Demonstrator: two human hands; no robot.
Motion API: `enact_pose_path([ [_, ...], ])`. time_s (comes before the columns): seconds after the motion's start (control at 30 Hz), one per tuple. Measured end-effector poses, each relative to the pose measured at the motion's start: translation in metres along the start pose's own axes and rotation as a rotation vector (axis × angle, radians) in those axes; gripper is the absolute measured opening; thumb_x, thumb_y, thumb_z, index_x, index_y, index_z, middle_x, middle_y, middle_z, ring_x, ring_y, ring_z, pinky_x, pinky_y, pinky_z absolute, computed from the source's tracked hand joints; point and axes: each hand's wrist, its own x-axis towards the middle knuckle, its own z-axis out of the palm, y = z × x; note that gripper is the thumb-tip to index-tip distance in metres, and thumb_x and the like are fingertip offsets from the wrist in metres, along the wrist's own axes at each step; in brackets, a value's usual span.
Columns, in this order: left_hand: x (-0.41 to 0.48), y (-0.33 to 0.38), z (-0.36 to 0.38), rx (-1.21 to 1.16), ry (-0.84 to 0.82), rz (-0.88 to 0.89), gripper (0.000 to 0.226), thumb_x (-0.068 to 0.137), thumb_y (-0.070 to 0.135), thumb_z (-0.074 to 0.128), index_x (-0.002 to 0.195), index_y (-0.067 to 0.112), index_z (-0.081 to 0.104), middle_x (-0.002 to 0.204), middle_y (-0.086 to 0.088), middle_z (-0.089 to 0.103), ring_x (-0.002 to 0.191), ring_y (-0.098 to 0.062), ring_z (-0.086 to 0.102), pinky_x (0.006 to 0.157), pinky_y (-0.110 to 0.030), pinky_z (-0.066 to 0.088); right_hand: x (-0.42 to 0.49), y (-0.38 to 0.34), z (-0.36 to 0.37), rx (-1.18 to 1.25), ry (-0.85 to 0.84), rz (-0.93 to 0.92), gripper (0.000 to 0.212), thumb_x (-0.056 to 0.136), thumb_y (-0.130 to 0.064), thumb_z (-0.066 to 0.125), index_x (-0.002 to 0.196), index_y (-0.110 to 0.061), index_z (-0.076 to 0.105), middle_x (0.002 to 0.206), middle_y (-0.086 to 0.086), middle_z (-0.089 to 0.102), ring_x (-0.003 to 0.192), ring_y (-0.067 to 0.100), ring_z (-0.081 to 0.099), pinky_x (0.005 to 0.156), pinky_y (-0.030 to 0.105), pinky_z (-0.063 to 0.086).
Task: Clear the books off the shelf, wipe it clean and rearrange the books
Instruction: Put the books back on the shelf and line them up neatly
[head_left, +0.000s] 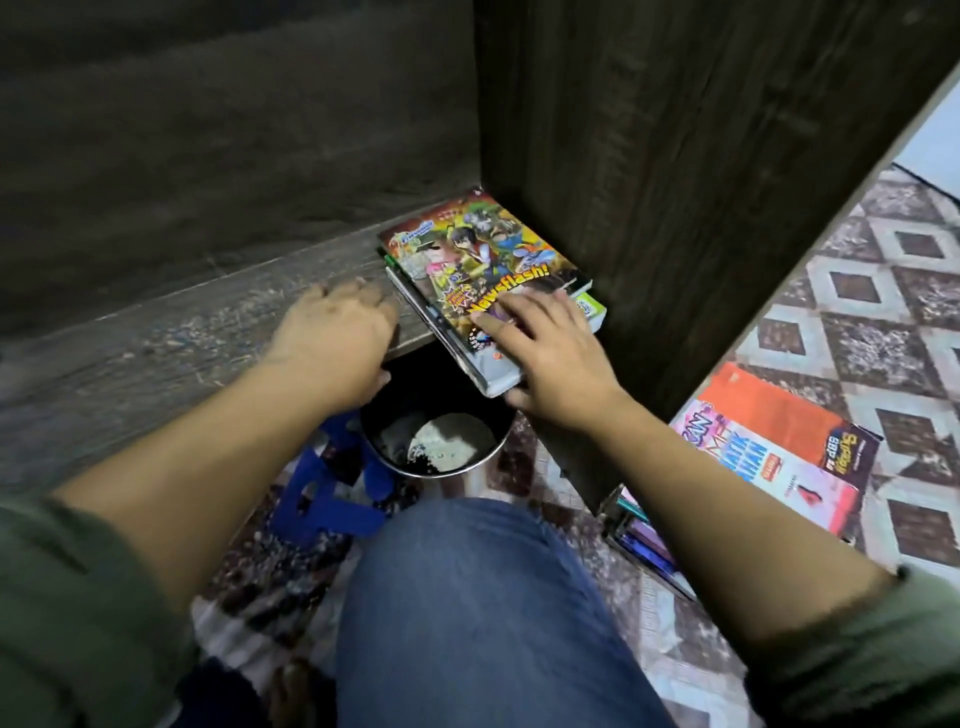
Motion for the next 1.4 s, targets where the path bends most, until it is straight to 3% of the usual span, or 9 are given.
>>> enact_pose_path([
  [0.23,0.007,0.045,0.002,-0.373,-0.045,-0.004,0.098,0.078,0.059,0.068,0.152,0.016,0.019,0.158,-0.004,0.019,0.143,-0.024,0.025,0.114,-0.038,0.025,0.034,0.017,-0.005,-0.004,0.058,0.117,0.071,0.030,-0.034,0.092,0.094,-0.012,0.067,0.089,0.011,0.060,0.084,0.034,0.058,0.070,0.037,0.048],
  [0.37,0.029,0.059,0.001,-0.449,-0.016,-0.098,0.064,0.091,0.041,0.061,0.143,0.013,0.038,0.158,-0.004,0.024,0.135,-0.032,0.038,0.106,-0.042,0.035,0.050,0.015,0.004,0.078,0.027,0.145,0.075,0.027,-0.028,0.093,0.094,-0.009,0.066,0.095,0.012,0.063,0.088,0.036,0.058,0.074,0.040,0.051],
  [0.53,0.045,0.059,0.017,-0.408,0.026,-0.093,0.056,0.093,0.035,0.059,0.141,0.011,0.041,0.153,-0.010,0.033,0.128,-0.039,0.046,0.103,-0.048,0.042,0.034,0.027,0.013,0.221,0.025,0.134,0.080,0.061,-0.035,0.087,0.129,-0.004,0.059,0.127,0.017,0.057,0.116,0.038,0.049,0.101,0.046,0.041],
  [0.67,0.047,0.061,0.018,-0.373,0.028,-0.093,0.053,0.097,0.028,0.054,0.144,0.010,0.037,0.155,-0.013,0.030,0.131,-0.039,0.043,0.105,-0.047,0.037,0.025,0.027,0.018,0.293,0.172,0.229,0.059,0.068,-0.027,0.081,0.120,-0.003,0.066,0.121,0.019,0.062,0.113,0.042,0.054,0.100,0.048,0.044],
  [0.8,0.044,0.064,-0.001,-0.298,0.063,-0.113,0.030,0.094,0.024,0.058,0.120,0.008,0.055,0.127,-0.015,0.055,0.110,-0.039,0.056,0.085,-0.042,0.046,0.032,0.019,0.012,0.279,0.136,0.253,0.053,0.068,-0.020,0.082,0.116,-0.003,0.068,0.118,0.018,0.064,0.113,0.040,0.055,0.099,0.046,0.045],
  [0.97,0.029,0.081,-0.030,-0.238,0.189,0.045,0.056,0.087,0.032,0.067,0.136,0.014,0.045,0.127,-0.011,0.055,0.121,-0.032,0.048,0.097,-0.041,0.040,-0.040,0.009,0.007,0.356,0.272,0.279,0.042,0.082,-0.014,0.070,0.122,-0.004,0.062,0.120,0.016,0.061,0.115,0.030,0.054,0.103,0.035,0.041],
  [1.07,0.019,0.105,-0.037,-0.382,0.361,0.398,0.043,0.084,0.029,0.068,0.123,0.015,0.059,0.112,-0.009,0.063,0.107,-0.032,0.058,0.088,-0.047,0.050,-0.137,0.009,0.016,0.493,0.055,0.412,0.028,0.089,-0.018,0.058,0.114,-0.009,0.066,0.108,0.010,0.066,0.104,0.025,0.059,0.094,0.033,0.046],
  [1.23,0.025,0.178,-0.039,-0.125,0.632,0.903,0.013,0.089,0.013,0.052,0.082,0.014,0.063,0.079,-0.005,0.058,0.076,-0.027,0.056,0.066,-0.038,0.047,-0.255,0.045,0.032,0.303,-0.347,0.794,0.021,0.080,-0.015,0.065,0.100,-0.012,0.071,0.100,0.010,0.066,0.095,0.035,0.061,0.078,0.038,0.049],
  [1.4,0.046,0.232,-0.046,0.129,0.857,1.021,0.036,0.096,-0.005,0.039,0.070,0.008,0.060,0.069,-0.009,0.054,0.070,-0.028,0.055,0.095,-0.048,0.048,-0.288,0.075,0.048,0.097,-0.616,0.870,0.060,0.082,-0.032,0.069,0.136,-0.017,0.048,0.144,0.012,0.040,0.129,0.032,0.040,0.102,0.038,0.037],
])
